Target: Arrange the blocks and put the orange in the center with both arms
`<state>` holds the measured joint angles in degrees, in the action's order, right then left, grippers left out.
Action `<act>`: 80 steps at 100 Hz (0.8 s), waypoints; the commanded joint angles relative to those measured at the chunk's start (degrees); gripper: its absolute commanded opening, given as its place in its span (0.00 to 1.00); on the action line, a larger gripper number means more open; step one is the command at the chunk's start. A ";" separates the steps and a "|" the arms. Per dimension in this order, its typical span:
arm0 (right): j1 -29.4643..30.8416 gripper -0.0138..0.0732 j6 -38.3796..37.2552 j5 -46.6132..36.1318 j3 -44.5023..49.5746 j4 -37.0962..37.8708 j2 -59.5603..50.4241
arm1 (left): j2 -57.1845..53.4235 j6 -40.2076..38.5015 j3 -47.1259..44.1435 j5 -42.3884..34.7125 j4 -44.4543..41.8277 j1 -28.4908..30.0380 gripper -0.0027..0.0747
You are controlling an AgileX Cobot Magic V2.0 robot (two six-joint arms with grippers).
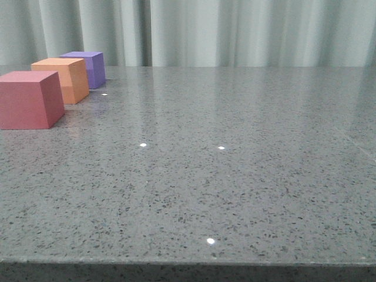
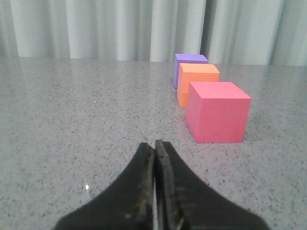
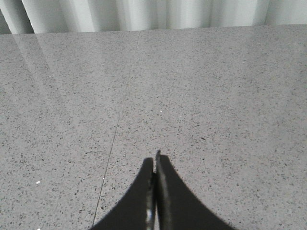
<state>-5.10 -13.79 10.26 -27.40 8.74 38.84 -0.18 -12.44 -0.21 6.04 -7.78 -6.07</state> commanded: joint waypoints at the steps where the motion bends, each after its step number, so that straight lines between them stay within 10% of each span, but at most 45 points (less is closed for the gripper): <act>1: 0.24 0.08 0.36 -4.14 -1.54 0.72 -0.23 | -0.11 -0.63 -1.36 -8.62 -0.20 0.37 0.01; 80: 0.24 0.08 0.36 -4.14 -1.54 0.72 -0.23 | -0.56 -0.63 -2.37 -9.39 -0.20 3.57 0.01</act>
<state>-5.10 -13.79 10.26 -27.40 8.74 38.84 -0.18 -12.44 -0.21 1.72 -7.94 -2.77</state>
